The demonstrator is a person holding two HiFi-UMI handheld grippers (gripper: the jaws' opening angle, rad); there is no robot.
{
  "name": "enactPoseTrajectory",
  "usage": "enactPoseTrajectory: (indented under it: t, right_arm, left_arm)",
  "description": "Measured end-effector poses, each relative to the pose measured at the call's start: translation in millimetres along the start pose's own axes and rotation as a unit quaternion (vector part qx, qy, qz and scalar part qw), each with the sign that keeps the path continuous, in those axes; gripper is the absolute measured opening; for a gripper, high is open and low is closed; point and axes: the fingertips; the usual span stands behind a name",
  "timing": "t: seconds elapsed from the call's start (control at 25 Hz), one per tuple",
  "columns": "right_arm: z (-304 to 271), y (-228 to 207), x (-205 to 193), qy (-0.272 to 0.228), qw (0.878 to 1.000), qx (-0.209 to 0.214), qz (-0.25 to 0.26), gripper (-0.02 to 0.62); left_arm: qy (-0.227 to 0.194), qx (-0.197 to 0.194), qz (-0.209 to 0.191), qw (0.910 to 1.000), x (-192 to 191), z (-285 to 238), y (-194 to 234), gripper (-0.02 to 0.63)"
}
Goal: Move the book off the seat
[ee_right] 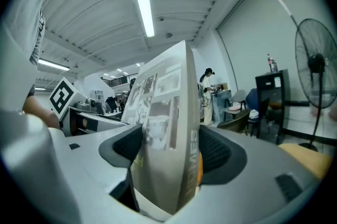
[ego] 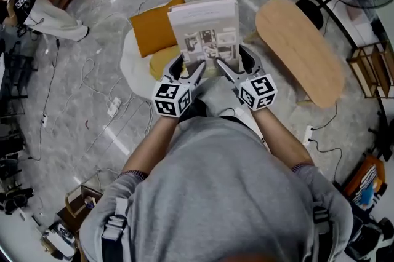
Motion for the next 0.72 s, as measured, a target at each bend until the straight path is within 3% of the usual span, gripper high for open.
enactPoseTrajectory:
  t: [0.12, 0.32, 0.52, 0.72]
  right_arm:
    - [40.5, -24.7, -0.3, -0.011, 0.999, -0.03, -0.006, 0.35]
    - [72.2, -33.3, 0.6, -0.023, 0.996, -0.079, -0.014, 0.343]
    - [169.2, -86.8, -5.2, -0.042, 0.99, -0.129, -0.027, 0.339]
    - [183.2, -85.5, -4.9, -0.051, 0.982, -0.18, -0.034, 0.337]
  left_arm:
    - [0.009, -0.028, -0.017, 0.9994, -1.8, -18.8, -43.8, 0.321]
    - [0.022, -0.076, -0.036, 0.9962, -1.4, -29.2, -73.9, 0.321]
    - [0.036, -0.122, -0.063, 0.9898, -12.6, -65.3, -180.0, 0.321]
    - [0.048, -0.172, -0.083, 0.9804, -10.7, -71.1, -193.1, 0.321]
Point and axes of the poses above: the fingertips, and each gripper's own axes: z backward along the fingers, y to its left, x out of its top, and after that the axes turned 14 degrees about x, right-handed
